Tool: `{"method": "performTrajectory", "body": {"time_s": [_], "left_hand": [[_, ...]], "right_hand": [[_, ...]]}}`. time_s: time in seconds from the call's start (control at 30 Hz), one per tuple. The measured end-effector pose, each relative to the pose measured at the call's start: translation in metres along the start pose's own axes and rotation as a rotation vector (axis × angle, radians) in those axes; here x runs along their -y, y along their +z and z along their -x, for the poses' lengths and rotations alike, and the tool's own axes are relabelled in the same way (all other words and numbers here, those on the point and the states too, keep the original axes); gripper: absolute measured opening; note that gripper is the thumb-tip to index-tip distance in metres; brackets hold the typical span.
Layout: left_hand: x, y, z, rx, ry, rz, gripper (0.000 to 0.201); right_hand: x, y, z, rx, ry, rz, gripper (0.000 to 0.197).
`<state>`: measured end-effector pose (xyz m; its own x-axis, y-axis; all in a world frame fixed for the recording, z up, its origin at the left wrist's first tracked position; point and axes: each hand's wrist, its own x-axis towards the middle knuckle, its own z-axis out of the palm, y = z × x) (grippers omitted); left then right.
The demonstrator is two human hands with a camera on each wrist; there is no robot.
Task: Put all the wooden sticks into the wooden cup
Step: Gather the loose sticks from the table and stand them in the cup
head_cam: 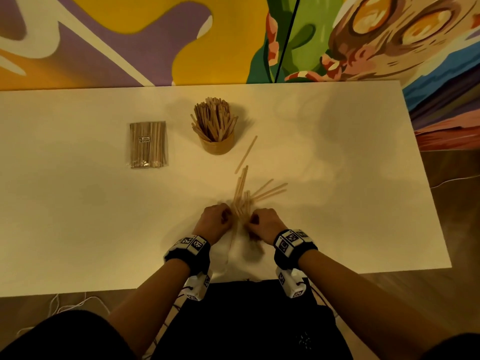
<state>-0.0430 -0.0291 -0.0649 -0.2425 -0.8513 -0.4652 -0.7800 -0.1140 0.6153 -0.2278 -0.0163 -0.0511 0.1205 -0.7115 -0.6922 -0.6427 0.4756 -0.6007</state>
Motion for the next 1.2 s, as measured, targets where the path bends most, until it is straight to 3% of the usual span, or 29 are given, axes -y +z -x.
{"method": "performTrajectory", "body": {"time_s": [0.17,0.23,0.3,0.4,0.47,0.57,0.7,0.87,1.03,1.13,1.2], "left_hand": [[0.004,-0.004,0.001,0.013,-0.005,-0.007,0.014],[0.005,-0.005,0.0,0.005,-0.029,-0.012,0.014],[0.003,-0.005,0.0,0.003,-0.059,-0.012,0.015],[-0.006,-0.004,-0.002,0.015,-0.082,-0.035,0.016],[-0.014,-0.003,-0.004,0.026,-0.087,-0.056,0.02],[-0.024,-0.001,-0.007,0.033,-0.093,-0.077,0.025],[-0.028,0.001,-0.009,0.032,-0.113,-0.054,0.023],[-0.025,0.005,-0.01,0.02,-0.117,-0.043,0.021],[-0.025,0.0,-0.009,0.03,-0.099,-0.111,0.017],[-0.013,-0.023,-0.012,-0.091,-0.053,-0.18,0.013],[0.005,-0.048,-0.018,-0.194,-0.024,-0.245,0.022]], "right_hand": [[-0.003,-0.02,0.002,0.03,-0.015,-0.104,0.007],[-0.012,-0.036,-0.007,-0.118,-0.095,0.082,0.01],[-0.017,-0.05,-0.018,-0.228,-0.212,0.325,0.029],[-0.014,-0.061,-0.033,-0.192,-0.317,0.641,0.058],[-0.008,-0.063,-0.038,-0.176,-0.303,0.819,0.059],[-0.006,-0.061,-0.038,-0.172,-0.245,0.895,0.044],[-0.013,-0.049,-0.023,-0.094,-0.133,0.724,0.026],[-0.017,-0.02,-0.006,-0.069,-0.056,0.488,0.027],[-0.009,0.007,-0.008,-0.012,0.027,0.169,0.016],[-0.008,0.009,-0.009,-0.008,0.05,0.068,0.018],[-0.009,0.005,-0.007,-0.006,0.064,0.002,0.013]]}}
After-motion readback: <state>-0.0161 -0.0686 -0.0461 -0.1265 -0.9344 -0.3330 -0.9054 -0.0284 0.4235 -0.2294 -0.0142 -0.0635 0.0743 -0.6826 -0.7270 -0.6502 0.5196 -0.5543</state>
